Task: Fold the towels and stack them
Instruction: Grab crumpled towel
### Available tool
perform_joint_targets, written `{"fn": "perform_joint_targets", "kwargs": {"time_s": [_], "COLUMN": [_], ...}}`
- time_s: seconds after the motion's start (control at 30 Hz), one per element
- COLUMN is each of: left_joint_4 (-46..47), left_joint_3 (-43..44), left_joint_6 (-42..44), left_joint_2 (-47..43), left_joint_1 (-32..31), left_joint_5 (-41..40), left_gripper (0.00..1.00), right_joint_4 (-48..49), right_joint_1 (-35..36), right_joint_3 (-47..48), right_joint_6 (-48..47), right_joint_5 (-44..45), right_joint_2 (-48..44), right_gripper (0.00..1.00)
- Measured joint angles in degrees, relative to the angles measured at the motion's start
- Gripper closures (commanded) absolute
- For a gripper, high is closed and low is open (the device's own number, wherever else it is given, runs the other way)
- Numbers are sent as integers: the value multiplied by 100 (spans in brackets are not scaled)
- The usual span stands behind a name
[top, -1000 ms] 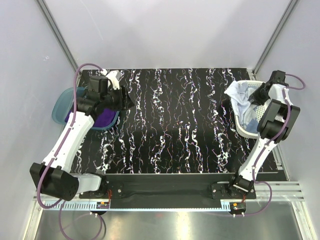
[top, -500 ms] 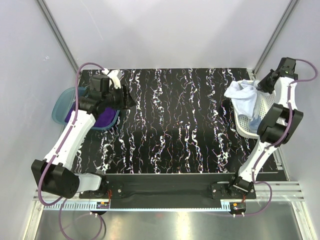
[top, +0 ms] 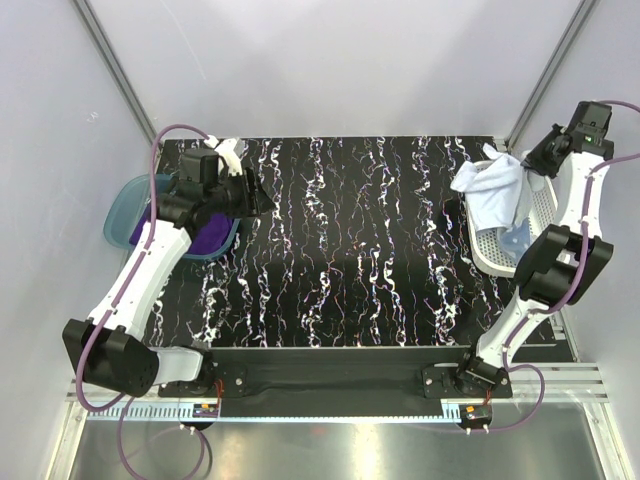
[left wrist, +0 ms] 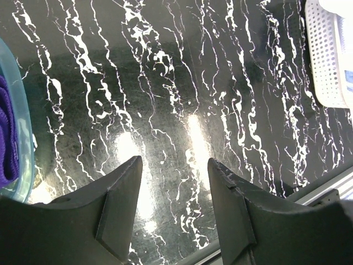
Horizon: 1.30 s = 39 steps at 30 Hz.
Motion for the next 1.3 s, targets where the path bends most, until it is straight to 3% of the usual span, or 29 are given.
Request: {"fn": "perform_joint_targets", "kwargs": {"time_s": [0.07, 0.1, 0.17, 0.57, 0.67, 0.87, 0.9, 1.03, 1.3], "left_joint_4": [61, 79, 122, 201, 205, 254, 245, 249, 238], "left_joint_3": [-42, -61, -103, -199, -232, -258, -258, -258, -258], "left_joint_6": [-24, -28, -28, -24, -22, -20, -17, -15, -20], "left_joint_2": [-2, -2, -2, 4, 35, 101, 107, 114, 111], "left_joint_1": [-4, -4, -9, -17, -17, -20, -20, -20, -20], "left_joint_5": [35, 57, 94, 146, 160, 157, 155, 155, 155], "left_gripper": [44, 44, 44, 43, 43, 43, 43, 43, 42], "right_joint_4": [26, 63, 118, 431, 686, 1322, 1351, 1303, 973], "right_joint_1": [0, 0, 0, 79, 111, 168, 168, 168, 179], "right_joint_3": [-173, -354, -796, -2173, -2232, -2175, -2144, -1768, -767], "right_joint_6": [26, 50, 76, 452, 675, 1062, 1099, 1163, 1150], "right_joint_5": [-55, -87, -125, -275, -485, -710, -728, -743, -944], "right_joint_2": [-72, -127, -223, -221, -111, 313, 398, 649, 483], "right_gripper": [65, 52, 46, 33, 34, 60, 73, 100, 100]}}
